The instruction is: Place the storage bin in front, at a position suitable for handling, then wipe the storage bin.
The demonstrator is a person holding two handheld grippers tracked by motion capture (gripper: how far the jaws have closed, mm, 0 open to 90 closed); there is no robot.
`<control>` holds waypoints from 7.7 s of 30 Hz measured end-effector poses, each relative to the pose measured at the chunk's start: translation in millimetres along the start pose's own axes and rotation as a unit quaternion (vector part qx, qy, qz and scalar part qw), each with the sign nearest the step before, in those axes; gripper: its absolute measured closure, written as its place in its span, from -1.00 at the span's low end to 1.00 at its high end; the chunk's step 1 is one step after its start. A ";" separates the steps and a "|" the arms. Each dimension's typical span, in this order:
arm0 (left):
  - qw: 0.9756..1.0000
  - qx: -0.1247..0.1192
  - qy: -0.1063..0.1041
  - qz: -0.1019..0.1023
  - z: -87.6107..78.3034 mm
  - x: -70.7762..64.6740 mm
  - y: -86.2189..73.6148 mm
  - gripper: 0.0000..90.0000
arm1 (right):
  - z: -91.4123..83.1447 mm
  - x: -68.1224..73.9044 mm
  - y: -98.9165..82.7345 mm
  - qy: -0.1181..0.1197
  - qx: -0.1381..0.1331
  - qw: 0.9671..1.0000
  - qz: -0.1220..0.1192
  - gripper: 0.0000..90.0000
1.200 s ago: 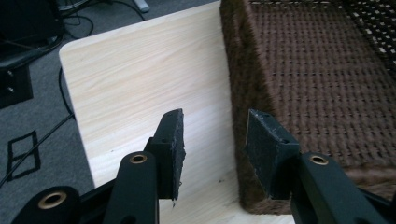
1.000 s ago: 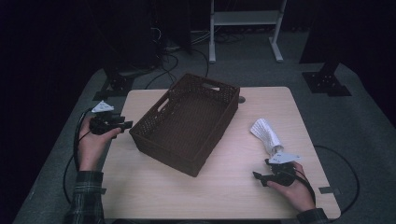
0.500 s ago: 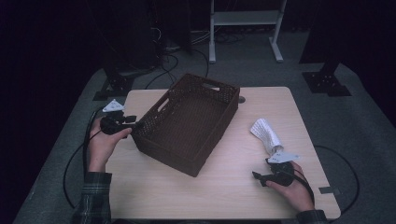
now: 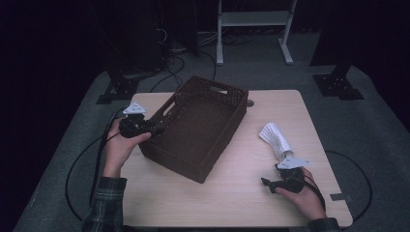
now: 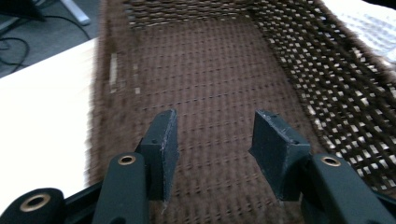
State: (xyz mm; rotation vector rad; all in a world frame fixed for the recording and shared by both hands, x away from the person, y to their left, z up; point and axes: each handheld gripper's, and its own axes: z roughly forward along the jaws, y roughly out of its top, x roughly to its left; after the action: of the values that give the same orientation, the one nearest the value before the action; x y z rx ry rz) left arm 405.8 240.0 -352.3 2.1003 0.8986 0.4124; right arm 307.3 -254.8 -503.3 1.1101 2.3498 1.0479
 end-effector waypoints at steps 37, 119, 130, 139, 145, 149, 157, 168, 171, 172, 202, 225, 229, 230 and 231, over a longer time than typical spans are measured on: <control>0.995 0.015 -0.080 0.050 54.8 -76.1 45.3 0.05 | 1.0 -1.0 1.0 0.002 0.000 1.000 -0.001 -0.59; 0.983 0.093 -0.140 0.068 93.8 -139.0 27.8 0.64 | 2.0 -3.5 1.6 0.006 -0.001 1.000 -0.008 -0.59; 0.981 0.084 -0.157 0.079 90.5 -141.5 22.2 0.63 | 1.7 -3.4 1.7 0.007 0.000 1.000 -0.006 -0.59; 0.982 0.061 -0.155 0.084 93.5 -141.8 19.6 0.60 | -0.1 -3.6 1.0 0.001 -0.001 1.000 -0.005 -0.43; 0.983 0.056 -0.157 0.082 94.0 -141.6 19.0 0.59 | -20.8 -1.5 11.5 -0.008 -0.039 0.999 -0.003 -0.31; 0.982 0.059 -0.159 0.083 94.1 -141.1 19.1 0.58 | -34.2 -4.2 21.2 -0.020 -0.061 0.998 0.001 -0.30; 0.982 0.058 -0.161 0.084 94.1 -141.1 19.1 0.55 | -51.1 -22.2 45.2 -0.045 -0.092 0.995 0.015 -0.31; 0.981 0.059 -0.168 0.079 94.7 -140.4 19.3 0.50 | -31.3 -71.6 54.4 -0.081 -0.080 0.992 0.052 -0.37; 0.980 0.059 -0.170 0.079 94.5 -139.7 19.3 0.49 | -20.6 -82.0 54.5 -0.080 -0.063 0.993 0.062 -0.39; 0.980 0.059 -0.170 0.079 94.5 -139.7 19.3 0.48 | -20.6 -82.0 54.5 -0.080 -0.063 0.993 0.062 -0.39; 0.980 0.053 -0.174 0.076 94.4 -139.7 19.1 0.43 | 32.0 -99.4 50.2 -0.082 -0.005 0.993 0.088 0.53; 0.980 0.053 -0.174 0.076 94.3 -139.8 19.1 0.44 | 3.4 -96.4 61.0 -0.076 -0.025 0.993 0.086 0.69; 0.980 0.053 -0.174 0.075 94.3 -139.7 19.1 0.45 | -4.6 -90.7 67.3 -0.069 -0.037 0.994 0.075 0.69; 0.980 0.053 -0.174 0.075 94.3 -139.8 19.1 0.45 | -6.6 -89.3 69.3 -0.068 -0.041 0.994 0.072 0.69; 0.980 0.053 -0.174 0.075 94.4 -139.7 19.1 0.45 | -9.9 -86.5 73.4 -0.061 -0.051 0.995 0.068 0.69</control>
State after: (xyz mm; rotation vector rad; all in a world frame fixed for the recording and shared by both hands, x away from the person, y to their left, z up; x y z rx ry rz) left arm 369.7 79.8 -395.0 2.2548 0.5705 0.0664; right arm 395.1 -295.1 -443.0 1.2730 2.1275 1.0996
